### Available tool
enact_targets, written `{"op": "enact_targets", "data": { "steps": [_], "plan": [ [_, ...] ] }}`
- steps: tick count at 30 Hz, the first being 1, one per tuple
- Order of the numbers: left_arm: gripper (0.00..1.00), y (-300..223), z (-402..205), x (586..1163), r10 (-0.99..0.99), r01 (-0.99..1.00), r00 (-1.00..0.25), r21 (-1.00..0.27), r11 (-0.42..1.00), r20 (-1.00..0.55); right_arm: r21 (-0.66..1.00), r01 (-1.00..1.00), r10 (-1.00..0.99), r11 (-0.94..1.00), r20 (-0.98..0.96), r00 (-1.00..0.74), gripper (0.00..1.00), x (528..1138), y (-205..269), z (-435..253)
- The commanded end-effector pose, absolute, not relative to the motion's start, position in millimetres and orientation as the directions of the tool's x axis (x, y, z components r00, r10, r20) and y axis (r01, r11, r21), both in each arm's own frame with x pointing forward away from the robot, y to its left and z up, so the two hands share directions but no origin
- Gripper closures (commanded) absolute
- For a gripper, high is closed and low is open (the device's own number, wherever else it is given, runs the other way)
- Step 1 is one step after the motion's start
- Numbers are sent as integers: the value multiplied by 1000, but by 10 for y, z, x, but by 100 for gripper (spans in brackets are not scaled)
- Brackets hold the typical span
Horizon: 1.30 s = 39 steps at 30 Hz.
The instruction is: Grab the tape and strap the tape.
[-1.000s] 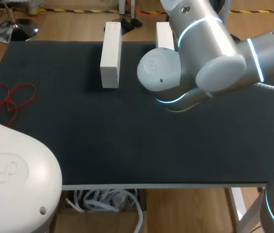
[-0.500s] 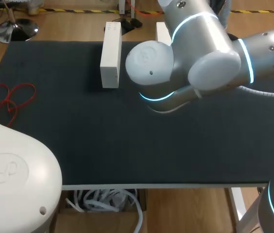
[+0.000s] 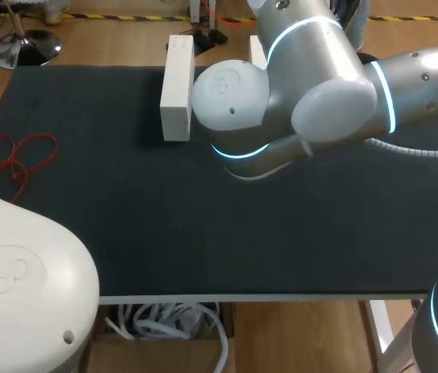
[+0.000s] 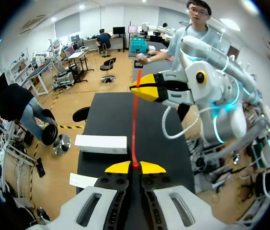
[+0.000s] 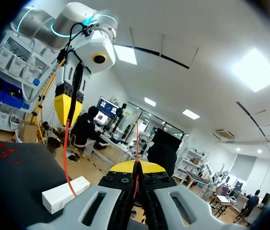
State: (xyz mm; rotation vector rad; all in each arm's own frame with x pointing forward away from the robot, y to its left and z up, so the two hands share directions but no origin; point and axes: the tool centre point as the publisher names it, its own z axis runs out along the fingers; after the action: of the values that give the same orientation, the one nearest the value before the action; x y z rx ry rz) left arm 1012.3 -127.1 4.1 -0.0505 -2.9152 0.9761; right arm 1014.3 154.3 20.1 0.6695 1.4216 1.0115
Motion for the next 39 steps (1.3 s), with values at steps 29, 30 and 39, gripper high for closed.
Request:
{"op": "enact_targets", "data": {
  "steps": [29, 30, 39],
  "plan": [
    [100, -1271, 51, 10124, 52, 9, -997, -599, 801, 55, 750, 47, 751, 660, -656, -79, 100, 10042, 1567, 119],
    [100, -1271, 51, 10124, 52, 9, -997, -599, 801, 55, 736, 47, 738, 675, -671, -73, 100, 10042, 1576, 122],
    [100, -1271, 51, 10124, 52, 9, -997, -599, 801, 55, 587, 27, 587, 809, -803, -104, 100, 10011, 1658, 175]
  ]
}}
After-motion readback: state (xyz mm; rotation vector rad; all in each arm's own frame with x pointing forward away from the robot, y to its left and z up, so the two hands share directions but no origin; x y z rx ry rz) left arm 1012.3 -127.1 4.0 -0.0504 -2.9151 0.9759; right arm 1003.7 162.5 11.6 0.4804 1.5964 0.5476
